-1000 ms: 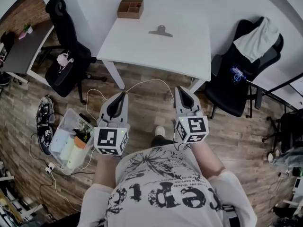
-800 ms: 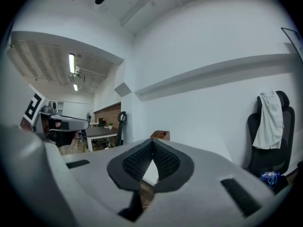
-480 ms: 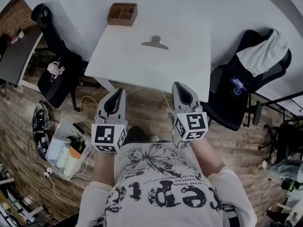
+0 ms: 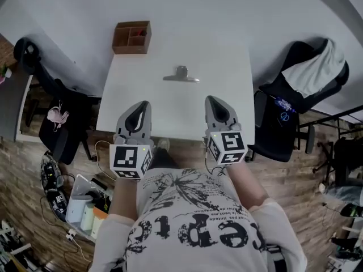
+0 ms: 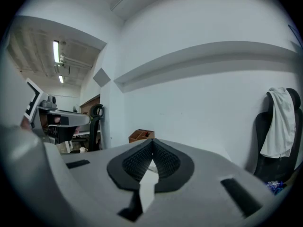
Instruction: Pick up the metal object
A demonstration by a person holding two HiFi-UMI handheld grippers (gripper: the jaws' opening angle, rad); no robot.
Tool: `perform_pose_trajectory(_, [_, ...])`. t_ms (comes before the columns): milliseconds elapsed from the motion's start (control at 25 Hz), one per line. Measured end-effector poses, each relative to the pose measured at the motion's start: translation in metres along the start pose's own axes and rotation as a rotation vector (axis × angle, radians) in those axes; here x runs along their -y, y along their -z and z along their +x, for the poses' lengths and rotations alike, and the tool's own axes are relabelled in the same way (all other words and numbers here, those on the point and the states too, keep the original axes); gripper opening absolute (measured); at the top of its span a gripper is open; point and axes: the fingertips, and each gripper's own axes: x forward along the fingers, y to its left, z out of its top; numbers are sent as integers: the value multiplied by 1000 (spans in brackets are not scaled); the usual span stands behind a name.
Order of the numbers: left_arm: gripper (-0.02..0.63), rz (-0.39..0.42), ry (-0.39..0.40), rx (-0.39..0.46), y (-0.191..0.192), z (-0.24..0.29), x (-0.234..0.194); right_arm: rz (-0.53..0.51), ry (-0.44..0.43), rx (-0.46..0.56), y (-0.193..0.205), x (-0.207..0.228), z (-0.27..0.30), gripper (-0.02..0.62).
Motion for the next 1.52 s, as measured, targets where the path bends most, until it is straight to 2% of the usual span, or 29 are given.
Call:
perform_pose_trajectory(280, [12,12,74,6,-12,82,-72,42,48,-51,-7,7,95,-8])
perform_pose_trajectory(600, [12,32,174,-23,5,153,-123,88,98,-214,32,13,190,-6])
perform_pose_trajectory(640, [12,29,183,-29,9,160,-128,93,99,-245,42,14,200,6])
perform_pose_trajectory(680, [12,24,192,-37,13,166,-132,100,98,-281,53,14,210,69])
perform_pose_trajectory(720, [12,17,201,-46,17,171,-136,108,98,-317,66,14,218,94])
perform_pose_trajectory(840, [12,17,227,-68,33,187,-145,117,118,-421,103,18,239,105])
perform_pose_trajectory(1040, [12,34,258,-95,55,209,-155,160,156,-575,157,28,268,237])
perform_pose_trajectory(1280, [12,5,254,-143,76,229,-172,249,196,-708,198,39,290,262])
perform_pose_trajectory(1520, [12,-30,256,-202,100,240,-181,262,242,-775,218,45,302,272])
